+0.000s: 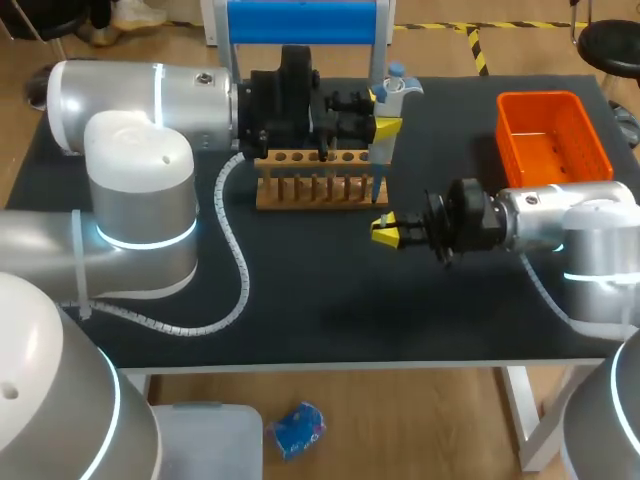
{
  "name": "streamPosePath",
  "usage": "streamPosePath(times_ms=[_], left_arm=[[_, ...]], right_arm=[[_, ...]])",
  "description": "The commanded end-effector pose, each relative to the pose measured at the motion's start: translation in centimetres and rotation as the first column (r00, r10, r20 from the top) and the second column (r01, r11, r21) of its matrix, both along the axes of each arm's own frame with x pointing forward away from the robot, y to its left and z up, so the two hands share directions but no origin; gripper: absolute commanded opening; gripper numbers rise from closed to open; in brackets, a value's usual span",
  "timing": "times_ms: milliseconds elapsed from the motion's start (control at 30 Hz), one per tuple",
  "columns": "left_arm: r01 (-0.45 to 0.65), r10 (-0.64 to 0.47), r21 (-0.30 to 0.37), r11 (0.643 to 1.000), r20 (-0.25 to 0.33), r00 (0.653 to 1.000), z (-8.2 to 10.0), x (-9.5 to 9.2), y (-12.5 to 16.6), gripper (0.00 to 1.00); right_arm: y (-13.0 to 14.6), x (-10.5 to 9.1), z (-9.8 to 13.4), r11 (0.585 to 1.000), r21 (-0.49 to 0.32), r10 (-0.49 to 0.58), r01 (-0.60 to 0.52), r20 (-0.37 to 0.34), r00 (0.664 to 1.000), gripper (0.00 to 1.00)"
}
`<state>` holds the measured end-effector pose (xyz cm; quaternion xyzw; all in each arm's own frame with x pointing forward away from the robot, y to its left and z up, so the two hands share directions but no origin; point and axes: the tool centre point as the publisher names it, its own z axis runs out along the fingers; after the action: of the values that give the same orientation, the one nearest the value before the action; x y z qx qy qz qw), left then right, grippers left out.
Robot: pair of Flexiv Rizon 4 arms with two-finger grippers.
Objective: Invert the test tube, pick up the pipette, mount the tip to pipette, aspirate from beaker and dispense into the tube, eject the tip, return the pipette, and cap with the stopper.
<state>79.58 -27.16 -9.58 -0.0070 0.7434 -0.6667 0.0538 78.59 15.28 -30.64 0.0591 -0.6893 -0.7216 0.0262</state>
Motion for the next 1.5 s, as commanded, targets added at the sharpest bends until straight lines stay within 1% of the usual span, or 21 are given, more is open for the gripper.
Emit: streamPosePath(times_ms=[33, 167, 433, 933, 1033, 1200, 1500], left_arm=[[-0.001, 0.001, -0.003, 1.000, 0.001, 1.000, 0.0, 0.0, -0.1, 0.00], [-0.001, 0.001, -0.003, 1.000, 0.001, 1.000, 0.0, 0.0, -0.1, 0.00], [-0.001, 0.001, -0.003, 1.000, 0.001, 1.000, 0.0, 0.0, -0.1, 0.00], [-0.001, 0.001, -0.003, 1.000, 0.001, 1.000, 0.0, 0.0, -0.1, 0.00], [-0.001, 0.001, -0.003, 1.000, 0.001, 1.000, 0.0, 0.0, -0.1, 0.00], [-0.001, 0.001, -0.003, 1.000, 0.001, 1.000, 0.0, 0.0, -0.1, 0.00], [-0.001, 0.001, -0.003, 1.000, 0.001, 1.000, 0.0, 0.0, -0.1, 0.00]], right_arm=[[0.4, 0.6, -0.2, 1.000, 0.005, 0.008, -0.008, 0.001, 1.000, 0.00], [0.6, 1.2, -0.2, 1.000, 0.006, 0.008, -0.008, 0.002, 1.000, 0.00], [1.1, 1.5, -0.1, 1.000, 0.003, 0.011, -0.011, 0.010, 1.000, 0.00], [1.3, 2.5, 1.3, 1.000, -0.018, 0.020, -0.019, 0.045, 0.999, 0.00], [1.3, 2.3, 1.4, 1.000, -0.022, 0.019, -0.018, 0.052, 0.998, 0.00], [1.1, 2.6, 1.6, 1.000, -0.025, 0.018, -0.016, 0.058, 0.998, 0.00], [1.2, 2.5, 1.5, 0.999, -0.039, 0.019, -0.017, 0.066, 0.998, 0.00]])
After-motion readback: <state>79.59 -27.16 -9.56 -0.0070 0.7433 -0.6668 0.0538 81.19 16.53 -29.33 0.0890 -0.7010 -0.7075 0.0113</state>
